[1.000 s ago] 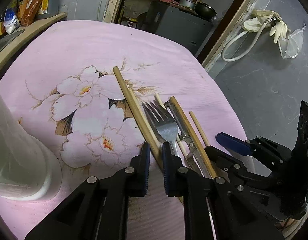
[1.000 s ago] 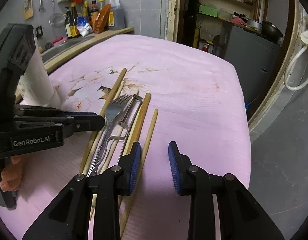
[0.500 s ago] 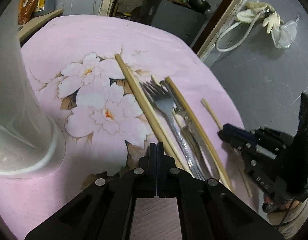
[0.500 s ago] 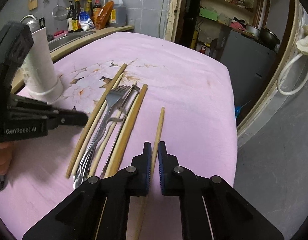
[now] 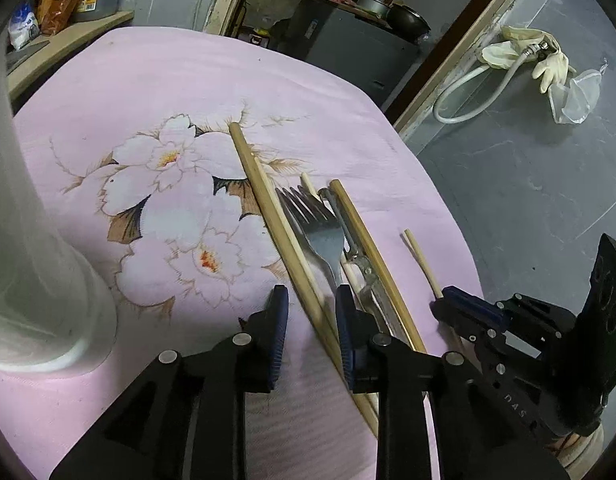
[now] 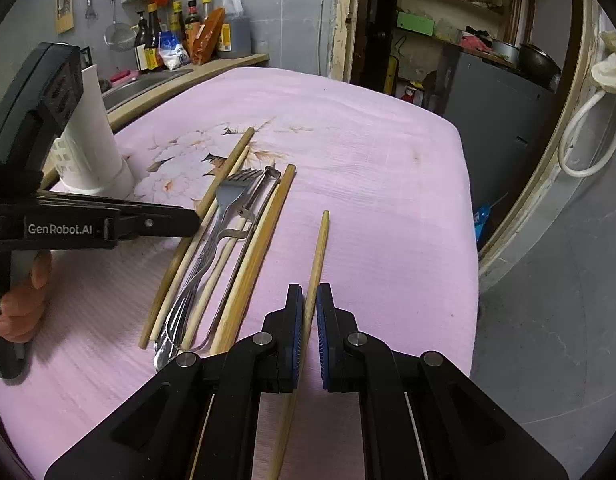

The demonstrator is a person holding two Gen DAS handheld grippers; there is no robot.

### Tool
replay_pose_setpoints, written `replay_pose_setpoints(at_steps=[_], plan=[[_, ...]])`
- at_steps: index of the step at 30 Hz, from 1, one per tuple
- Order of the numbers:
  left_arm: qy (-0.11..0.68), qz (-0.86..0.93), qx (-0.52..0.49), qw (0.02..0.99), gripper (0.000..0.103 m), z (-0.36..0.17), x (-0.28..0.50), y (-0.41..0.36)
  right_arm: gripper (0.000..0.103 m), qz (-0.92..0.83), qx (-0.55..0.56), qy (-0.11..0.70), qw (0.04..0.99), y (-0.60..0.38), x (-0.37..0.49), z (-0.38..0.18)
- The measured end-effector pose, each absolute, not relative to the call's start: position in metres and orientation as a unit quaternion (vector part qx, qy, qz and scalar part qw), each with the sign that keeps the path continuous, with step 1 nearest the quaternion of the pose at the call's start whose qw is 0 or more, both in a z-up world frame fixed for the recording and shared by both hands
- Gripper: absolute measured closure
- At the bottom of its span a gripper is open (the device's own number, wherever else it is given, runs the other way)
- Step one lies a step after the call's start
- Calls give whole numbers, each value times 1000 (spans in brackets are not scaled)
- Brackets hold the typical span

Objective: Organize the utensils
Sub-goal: 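Close the right gripper on a single wooden chopstick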

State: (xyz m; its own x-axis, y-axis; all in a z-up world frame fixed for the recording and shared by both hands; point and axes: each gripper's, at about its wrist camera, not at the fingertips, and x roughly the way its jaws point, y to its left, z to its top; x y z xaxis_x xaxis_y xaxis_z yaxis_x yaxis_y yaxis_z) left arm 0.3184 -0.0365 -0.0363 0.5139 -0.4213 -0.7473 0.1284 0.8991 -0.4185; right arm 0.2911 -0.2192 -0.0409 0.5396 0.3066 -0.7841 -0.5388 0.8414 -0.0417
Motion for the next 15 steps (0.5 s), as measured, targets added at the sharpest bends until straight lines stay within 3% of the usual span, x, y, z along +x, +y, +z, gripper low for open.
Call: replay_pose_setpoints(at_steps=[5,8,15], plan=[[464,-157,-159,857,83,-39,323,-38,98,248,-134,411,867,-222,291,-42],[468,-154,-161,855,92,-41,327,-40,98,249,-130,412,867,-223,292,-42],[468,-163,-169,852,95,-40,327,-40,98,251,-104,420,866,-226,295,-41]])
